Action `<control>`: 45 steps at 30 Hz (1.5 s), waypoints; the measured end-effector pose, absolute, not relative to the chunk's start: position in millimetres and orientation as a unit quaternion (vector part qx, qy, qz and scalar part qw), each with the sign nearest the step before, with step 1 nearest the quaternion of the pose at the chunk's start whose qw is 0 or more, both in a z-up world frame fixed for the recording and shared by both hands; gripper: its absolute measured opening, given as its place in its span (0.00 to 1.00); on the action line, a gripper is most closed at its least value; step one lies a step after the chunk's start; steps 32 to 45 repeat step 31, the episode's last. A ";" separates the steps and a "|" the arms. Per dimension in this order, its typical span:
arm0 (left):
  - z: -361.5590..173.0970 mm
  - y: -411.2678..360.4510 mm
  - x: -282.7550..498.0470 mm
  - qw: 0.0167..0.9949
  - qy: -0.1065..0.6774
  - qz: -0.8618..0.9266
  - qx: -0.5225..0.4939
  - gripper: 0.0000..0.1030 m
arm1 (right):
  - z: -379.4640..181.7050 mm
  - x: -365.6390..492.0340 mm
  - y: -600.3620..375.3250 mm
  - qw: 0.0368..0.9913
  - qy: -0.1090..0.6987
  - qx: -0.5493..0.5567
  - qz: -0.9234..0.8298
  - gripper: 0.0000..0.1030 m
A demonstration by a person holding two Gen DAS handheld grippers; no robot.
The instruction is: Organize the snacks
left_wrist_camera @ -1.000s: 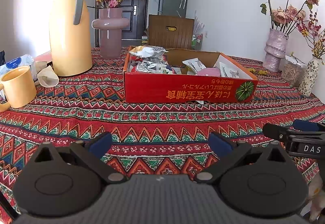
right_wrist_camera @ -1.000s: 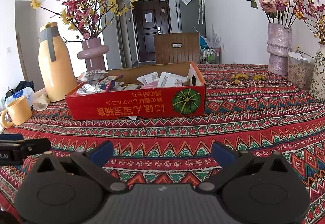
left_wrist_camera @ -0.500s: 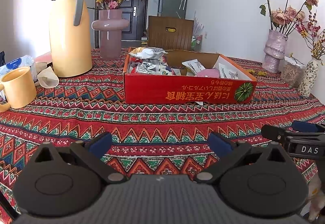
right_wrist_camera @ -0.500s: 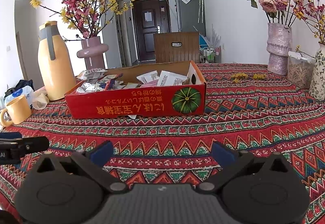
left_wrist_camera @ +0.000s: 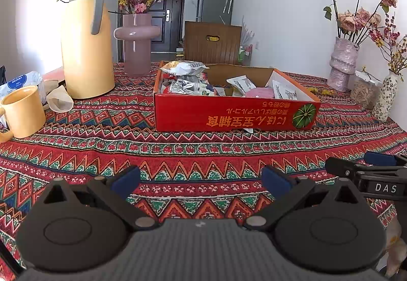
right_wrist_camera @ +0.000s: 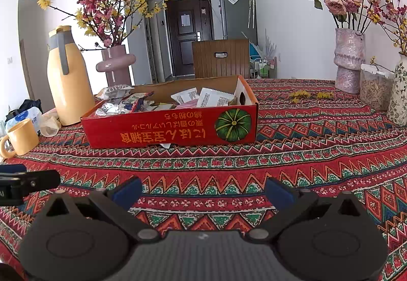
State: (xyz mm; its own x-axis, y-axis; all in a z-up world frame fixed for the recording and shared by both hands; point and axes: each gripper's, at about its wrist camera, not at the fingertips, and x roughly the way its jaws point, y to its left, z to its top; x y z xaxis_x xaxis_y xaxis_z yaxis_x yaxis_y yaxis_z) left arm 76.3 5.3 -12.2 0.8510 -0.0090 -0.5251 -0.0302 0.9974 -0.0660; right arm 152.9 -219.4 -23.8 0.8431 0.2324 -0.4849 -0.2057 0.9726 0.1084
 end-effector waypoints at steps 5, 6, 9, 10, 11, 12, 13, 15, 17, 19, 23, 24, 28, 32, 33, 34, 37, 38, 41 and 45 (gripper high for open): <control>-11.7 5.0 75.3 0.962 0.271 0.004 -0.035 1.00 | -23.8 153.2 -219.3 0.960 0.256 0.026 0.114 1.00; -11.5 4.8 75.3 0.962 0.270 0.004 -0.035 1.00 | -23.8 153.0 -219.3 0.960 0.256 0.026 0.114 1.00; -11.2 5.0 74.3 0.963 0.269 0.004 -0.035 1.00 | -23.7 153.1 -219.3 0.960 0.256 0.026 0.114 1.00; -11.2 5.2 73.7 0.963 0.267 0.003 -0.035 1.00 | -23.7 153.1 -219.3 0.960 0.256 0.026 0.114 1.00; -10.9 5.3 73.4 0.963 0.266 0.002 -0.035 1.00 | -23.6 153.1 -219.3 0.960 0.256 0.026 0.114 1.00; -11.1 5.6 73.0 0.963 0.266 0.001 -0.035 1.00 | -23.6 153.0 -219.3 0.960 0.256 0.026 0.114 1.00; -10.8 5.7 73.1 0.964 0.265 0.000 -0.036 1.00 | -23.6 153.0 -219.2 0.960 0.256 0.026 0.114 1.00; -10.9 5.9 72.5 0.963 0.265 -0.002 -0.037 1.00 | -23.5 153.0 -219.2 0.959 0.256 0.026 0.114 1.00; -11.0 6.0 72.3 0.963 0.265 -0.002 -0.039 1.00 | -23.5 153.0 -219.2 0.959 0.256 0.026 0.114 1.00; -10.6 5.9 72.0 0.964 0.264 -0.003 -0.039 1.00 | -23.5 153.1 -219.1 0.959 0.257 0.026 0.114 1.00; -11.1 5.4 71.5 0.964 0.264 -0.005 -0.038 1.00 | -24.5 152.9 -218.8 0.959 0.258 0.026 0.114 1.00; -11.3 5.5 71.8 0.964 0.265 -0.005 -0.038 1.00 | -24.6 152.9 -218.7 0.959 0.258 0.026 0.114 1.00; -11.6 6.2 71.5 0.964 0.263 -0.005 -0.039 1.00 | -24.5 152.9 -218.7 0.959 0.258 0.026 0.114 1.00; -10.8 5.3 70.5 0.965 0.260 -0.009 -0.039 1.00 | -25.0 152.5 -218.7 0.959 0.258 0.026 0.114 1.00; -10.8 5.3 70.5 0.965 0.260 -0.009 -0.039 1.00 | -25.0 152.5 -218.7 0.959 0.258 0.026 0.114 1.00; -10.8 5.3 70.5 0.965 0.260 -0.009 -0.039 1.00 | -25.0 152.5 -218.7 0.959 0.258 0.026 0.114 1.00; -10.8 5.3 70.5 0.965 0.260 -0.009 -0.039 1.00 | -25.0 152.5 -218.7 0.959 0.258 0.026 0.114 1.00; -10.8 5.3 70.5 0.965 0.260 -0.009 -0.039 1.00 | -25.0 152.5 -218.7 0.959 0.258 0.026 0.114 1.00; -10.8 5.3 70.5 0.965 0.260 -0.009 -0.039 1.00 | -25.0 152.5 -218.7 0.959 0.258 0.026 0.114 1.00; -10.8 5.3 70.5 0.965 0.260 -0.009 -0.039 1.00 | -25.0 152.5 -218.7 0.959 0.258 0.026 0.114 1.00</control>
